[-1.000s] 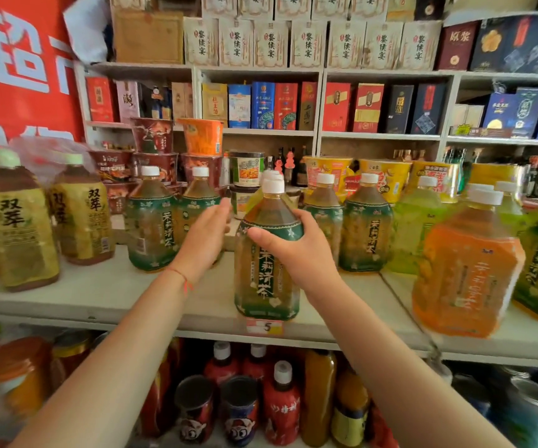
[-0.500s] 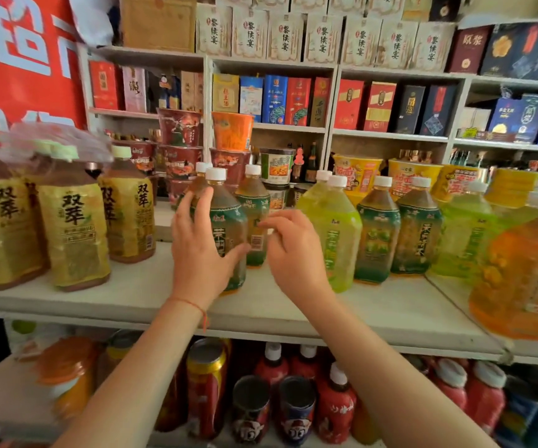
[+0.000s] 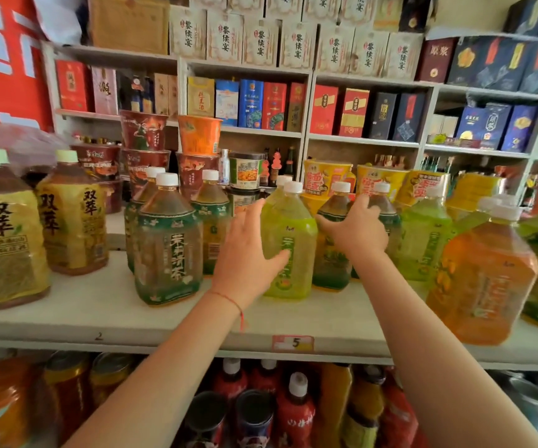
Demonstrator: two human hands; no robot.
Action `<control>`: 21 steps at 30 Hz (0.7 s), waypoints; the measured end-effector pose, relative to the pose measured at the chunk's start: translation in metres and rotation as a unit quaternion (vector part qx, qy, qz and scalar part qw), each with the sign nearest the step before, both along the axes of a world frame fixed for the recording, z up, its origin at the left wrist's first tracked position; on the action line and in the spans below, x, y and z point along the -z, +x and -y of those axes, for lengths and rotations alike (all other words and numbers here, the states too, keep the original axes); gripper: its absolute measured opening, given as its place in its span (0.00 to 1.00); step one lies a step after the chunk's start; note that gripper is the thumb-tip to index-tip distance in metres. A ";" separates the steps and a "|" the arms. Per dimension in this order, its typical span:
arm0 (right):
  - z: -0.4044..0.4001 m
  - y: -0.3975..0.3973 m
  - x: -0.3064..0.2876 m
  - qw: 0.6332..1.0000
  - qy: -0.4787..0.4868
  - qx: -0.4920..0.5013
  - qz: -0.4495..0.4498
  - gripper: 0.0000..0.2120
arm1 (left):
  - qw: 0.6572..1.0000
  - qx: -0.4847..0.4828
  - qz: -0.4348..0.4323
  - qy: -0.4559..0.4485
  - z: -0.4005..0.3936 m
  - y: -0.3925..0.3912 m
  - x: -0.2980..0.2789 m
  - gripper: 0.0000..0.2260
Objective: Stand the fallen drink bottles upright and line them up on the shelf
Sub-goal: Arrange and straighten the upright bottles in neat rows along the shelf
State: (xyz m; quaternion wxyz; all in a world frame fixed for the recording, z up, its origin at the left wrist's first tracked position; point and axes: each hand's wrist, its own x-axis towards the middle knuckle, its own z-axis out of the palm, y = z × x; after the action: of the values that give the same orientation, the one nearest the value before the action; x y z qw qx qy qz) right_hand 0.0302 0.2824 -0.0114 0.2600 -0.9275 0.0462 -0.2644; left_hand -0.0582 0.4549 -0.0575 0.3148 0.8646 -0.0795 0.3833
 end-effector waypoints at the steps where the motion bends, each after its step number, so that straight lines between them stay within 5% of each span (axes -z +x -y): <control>1: 0.000 0.002 -0.003 1.000 -0.025 0.004 0.002 0.50 | 1.000 -0.007 -0.025 0.001 0.003 0.008 0.000 0.41; 11: -0.007 0.016 -0.015 0.998 -0.062 0.010 0.017 0.45 | 0.998 -0.030 -0.060 -0.013 0.018 0.036 0.008 0.53; 21: 0.010 0.006 -0.006 0.991 0.077 -0.106 -0.001 0.44 | 0.996 -0.049 -0.069 -0.029 0.022 0.044 0.011 0.52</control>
State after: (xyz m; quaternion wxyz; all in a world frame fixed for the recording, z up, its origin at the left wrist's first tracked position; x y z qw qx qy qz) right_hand 0.0363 0.2724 -0.0052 0.3573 -0.9046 -0.0315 -0.2302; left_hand -0.0137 0.4327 -0.0690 0.3253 0.8824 -0.0042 0.3399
